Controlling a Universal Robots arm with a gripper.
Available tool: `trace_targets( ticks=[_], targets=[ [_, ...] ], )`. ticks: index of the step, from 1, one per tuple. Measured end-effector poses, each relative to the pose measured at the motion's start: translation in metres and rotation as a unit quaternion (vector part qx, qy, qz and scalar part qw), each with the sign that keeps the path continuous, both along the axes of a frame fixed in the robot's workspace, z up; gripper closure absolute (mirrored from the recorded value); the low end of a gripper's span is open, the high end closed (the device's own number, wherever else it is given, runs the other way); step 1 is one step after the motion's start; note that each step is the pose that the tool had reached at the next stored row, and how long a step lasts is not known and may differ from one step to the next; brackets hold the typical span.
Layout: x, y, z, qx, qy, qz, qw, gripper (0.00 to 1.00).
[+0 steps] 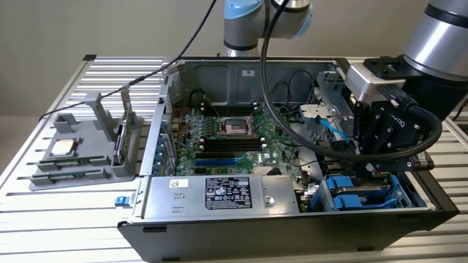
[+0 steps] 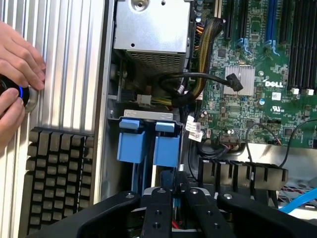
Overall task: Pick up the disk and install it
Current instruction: 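Insert the first disk wire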
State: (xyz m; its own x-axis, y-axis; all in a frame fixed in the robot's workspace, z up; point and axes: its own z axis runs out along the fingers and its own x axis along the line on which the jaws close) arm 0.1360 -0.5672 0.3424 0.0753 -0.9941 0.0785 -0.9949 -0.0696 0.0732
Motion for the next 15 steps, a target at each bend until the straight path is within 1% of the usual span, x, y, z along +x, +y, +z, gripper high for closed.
trace_targets(
  ticks=[5,10,15],
  targets=[
    [0.0009,-0.0024,-0.0019,0.0011,0.0001,0.001,1.0,0.84],
    [0.0011,-0.0036,-0.0038,0.003,0.0002,0.001,1.0,0.84],
    [0.0013,-0.0041,-0.0051,0.0057,0.0002,0.001,1.0,0.84]
  ],
)
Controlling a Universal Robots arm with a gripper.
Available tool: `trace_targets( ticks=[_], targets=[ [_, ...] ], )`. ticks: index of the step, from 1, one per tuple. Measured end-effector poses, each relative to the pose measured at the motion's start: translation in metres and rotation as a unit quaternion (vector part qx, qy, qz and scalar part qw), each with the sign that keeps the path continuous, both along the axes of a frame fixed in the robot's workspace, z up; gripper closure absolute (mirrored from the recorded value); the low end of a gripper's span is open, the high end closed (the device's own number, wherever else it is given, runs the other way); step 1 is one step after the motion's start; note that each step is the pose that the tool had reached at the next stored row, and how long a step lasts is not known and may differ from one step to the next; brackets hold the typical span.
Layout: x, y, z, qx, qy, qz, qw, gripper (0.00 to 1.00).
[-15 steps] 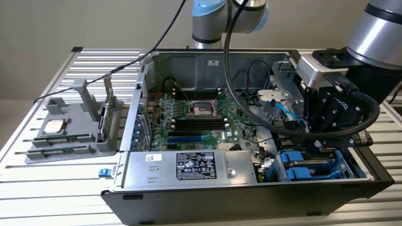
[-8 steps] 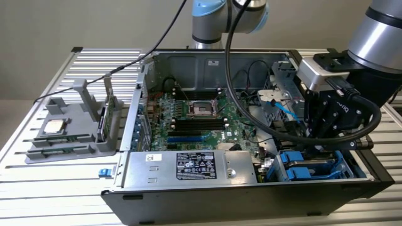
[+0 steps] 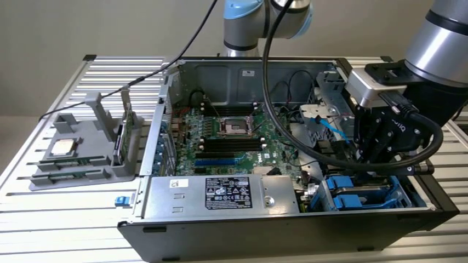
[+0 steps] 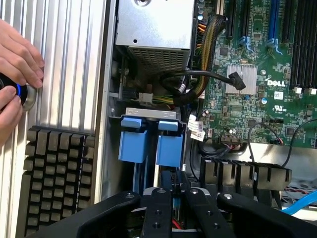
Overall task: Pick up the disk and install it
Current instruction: 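Insert the first disk wire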
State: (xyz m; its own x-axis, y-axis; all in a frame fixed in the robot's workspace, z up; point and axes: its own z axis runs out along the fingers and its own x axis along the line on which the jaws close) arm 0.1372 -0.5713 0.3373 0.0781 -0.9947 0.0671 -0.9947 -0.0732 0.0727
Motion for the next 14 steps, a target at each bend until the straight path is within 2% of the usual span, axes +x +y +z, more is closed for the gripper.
trace_targets(
  ticks=[7,8,14],
  targets=[
    [0.0006,-0.0003,-0.0006,0.0027,0.0004,0.0,1.0,0.84],
    [0.0008,-0.0002,-0.0011,0.0038,0.0005,0.0,1.0,0.84],
    [0.001,-0.0004,-0.0006,0.0044,0.0013,0.0,1.0,0.84]
  ],
)
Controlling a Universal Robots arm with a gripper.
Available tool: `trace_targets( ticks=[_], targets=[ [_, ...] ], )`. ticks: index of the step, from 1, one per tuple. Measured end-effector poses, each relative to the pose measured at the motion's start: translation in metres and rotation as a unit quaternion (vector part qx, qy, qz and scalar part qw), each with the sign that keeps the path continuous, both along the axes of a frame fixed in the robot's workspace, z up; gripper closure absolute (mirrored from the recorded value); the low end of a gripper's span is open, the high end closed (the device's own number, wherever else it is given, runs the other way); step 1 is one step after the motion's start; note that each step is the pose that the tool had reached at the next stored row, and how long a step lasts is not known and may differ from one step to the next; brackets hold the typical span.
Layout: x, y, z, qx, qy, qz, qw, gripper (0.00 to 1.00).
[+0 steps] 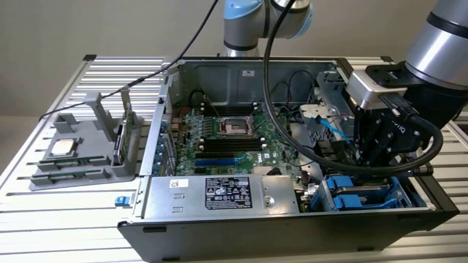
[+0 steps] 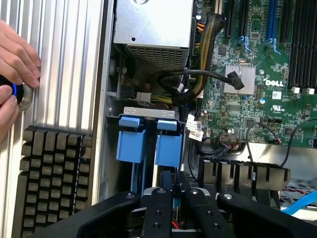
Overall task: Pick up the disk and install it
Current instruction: 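Insert the first disk wire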
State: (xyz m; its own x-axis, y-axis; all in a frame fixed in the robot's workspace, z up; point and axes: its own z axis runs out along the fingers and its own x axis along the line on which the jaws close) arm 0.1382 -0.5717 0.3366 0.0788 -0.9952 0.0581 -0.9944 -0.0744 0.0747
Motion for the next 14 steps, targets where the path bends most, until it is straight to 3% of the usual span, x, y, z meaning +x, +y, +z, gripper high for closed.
trace_targets(
  ticks=[14],
  targets=[
    [0.0014,-0.003,-0.0043,0.0026,0.0011,0.0,1.0,0.84]
  ],
)
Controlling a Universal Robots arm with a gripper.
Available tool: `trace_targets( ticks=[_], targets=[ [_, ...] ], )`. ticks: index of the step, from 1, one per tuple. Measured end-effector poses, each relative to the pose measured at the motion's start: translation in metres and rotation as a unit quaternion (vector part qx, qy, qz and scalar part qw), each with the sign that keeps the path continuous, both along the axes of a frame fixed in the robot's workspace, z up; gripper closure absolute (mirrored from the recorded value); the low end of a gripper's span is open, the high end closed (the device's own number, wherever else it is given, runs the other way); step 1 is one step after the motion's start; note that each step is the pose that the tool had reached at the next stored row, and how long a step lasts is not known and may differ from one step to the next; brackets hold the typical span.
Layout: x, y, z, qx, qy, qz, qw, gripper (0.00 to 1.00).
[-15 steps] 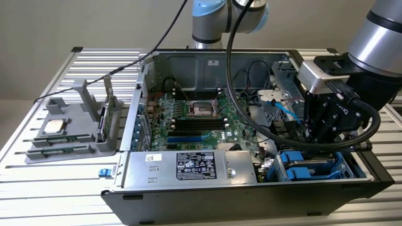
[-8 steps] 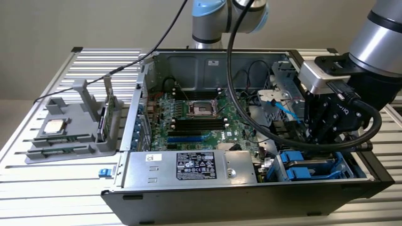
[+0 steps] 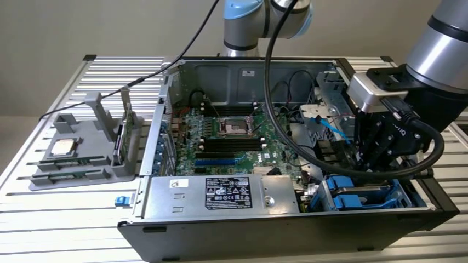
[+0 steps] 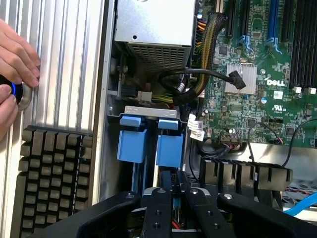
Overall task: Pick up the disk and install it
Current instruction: 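Insert the first disk wire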
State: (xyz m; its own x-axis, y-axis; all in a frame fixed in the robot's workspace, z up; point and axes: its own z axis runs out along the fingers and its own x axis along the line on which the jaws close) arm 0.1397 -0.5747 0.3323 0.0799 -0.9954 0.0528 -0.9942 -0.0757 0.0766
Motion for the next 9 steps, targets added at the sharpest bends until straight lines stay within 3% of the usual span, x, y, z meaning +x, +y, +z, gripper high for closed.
trace_targets(
  ticks=[9],
  targets=[
    [0.0002,-0.0006,-0.0009,0.0016,0.0001,0.0,1.0,0.84]
  ],
)
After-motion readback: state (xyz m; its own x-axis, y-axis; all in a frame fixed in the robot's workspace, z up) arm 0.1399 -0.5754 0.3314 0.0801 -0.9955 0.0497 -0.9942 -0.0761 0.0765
